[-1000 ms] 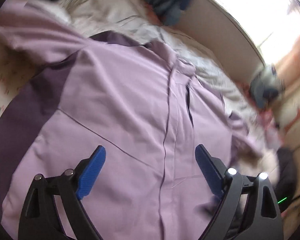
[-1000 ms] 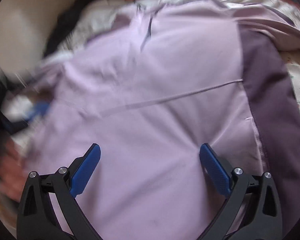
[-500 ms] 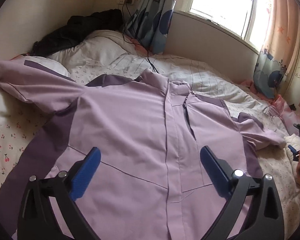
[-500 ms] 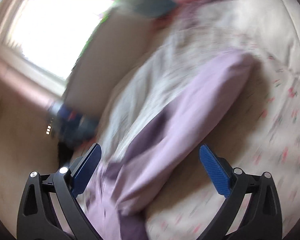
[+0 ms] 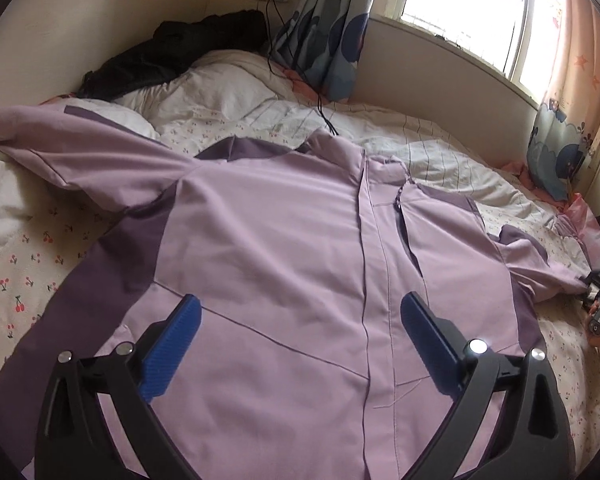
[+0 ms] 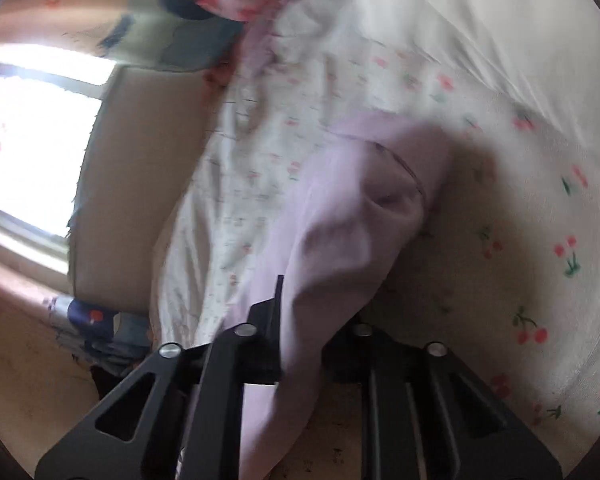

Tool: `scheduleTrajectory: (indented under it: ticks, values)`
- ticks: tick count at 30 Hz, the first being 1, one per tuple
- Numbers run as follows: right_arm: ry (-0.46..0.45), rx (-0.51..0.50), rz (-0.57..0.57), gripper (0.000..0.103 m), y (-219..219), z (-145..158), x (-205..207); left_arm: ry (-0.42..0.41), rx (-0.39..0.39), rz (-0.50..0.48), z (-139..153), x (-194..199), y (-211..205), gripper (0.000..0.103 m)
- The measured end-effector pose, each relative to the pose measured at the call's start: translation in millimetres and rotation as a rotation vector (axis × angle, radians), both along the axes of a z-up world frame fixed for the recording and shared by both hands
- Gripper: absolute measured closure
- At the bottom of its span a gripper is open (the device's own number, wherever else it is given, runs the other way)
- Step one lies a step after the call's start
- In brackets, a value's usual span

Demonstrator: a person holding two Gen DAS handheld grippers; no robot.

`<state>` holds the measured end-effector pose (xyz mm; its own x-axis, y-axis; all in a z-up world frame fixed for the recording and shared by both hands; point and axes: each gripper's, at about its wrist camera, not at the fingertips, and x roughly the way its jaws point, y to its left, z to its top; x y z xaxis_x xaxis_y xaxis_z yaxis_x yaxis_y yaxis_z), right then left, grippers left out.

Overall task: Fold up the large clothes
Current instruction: 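Grasp the sleeve cuff with the right gripper and lift it up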

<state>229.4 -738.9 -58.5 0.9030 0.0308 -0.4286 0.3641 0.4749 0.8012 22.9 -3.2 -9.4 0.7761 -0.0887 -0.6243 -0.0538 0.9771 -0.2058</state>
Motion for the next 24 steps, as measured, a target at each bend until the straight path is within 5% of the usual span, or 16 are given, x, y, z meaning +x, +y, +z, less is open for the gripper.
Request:
scheduleTrajectory:
  ticks: [3,5,9,11,14,17,18,19,24]
  values:
    - [-0.223,-0.063,0.051,0.092,18,29,-28,-0.016,0.001,0.001,3,-3,0,0.007]
    - [-0.247,-0.045,0.005,0.087,17,24,-46,-0.023,-0.003,0.002,6,-5,1,0.007]
    - [-0.073,0.123,-0.080,0.060,-5,-26,-53,-0.001,-0.009,-0.004,2,-3,0,0.007]
    - [-0.010,0.075,-0.098,0.049,-6,-34,-50,0.001,0.001,-0.005,2,-3,-1,0.007]
    - [-0.036,0.084,-0.117,0.036,-7,-34,-43,0.001,0.016,-0.007,1,-2,-3,0.007]
    - [-0.057,0.127,-0.075,0.043,-16,-31,-20,0.010,0.027,-0.011,-2,0,-5,0.007]
    - [-0.059,0.105,-0.075,0.054,-15,-26,-18,0.011,0.031,-0.012,-2,0,-6,0.007]
    - [-0.066,0.079,-0.075,0.081,-14,-19,-16,0.014,0.040,-0.012,-3,0,-7,0.007]
    - [-0.127,-0.055,-0.057,0.088,2,33,-26,0.008,0.082,-0.005,-2,-1,-11,0.007]
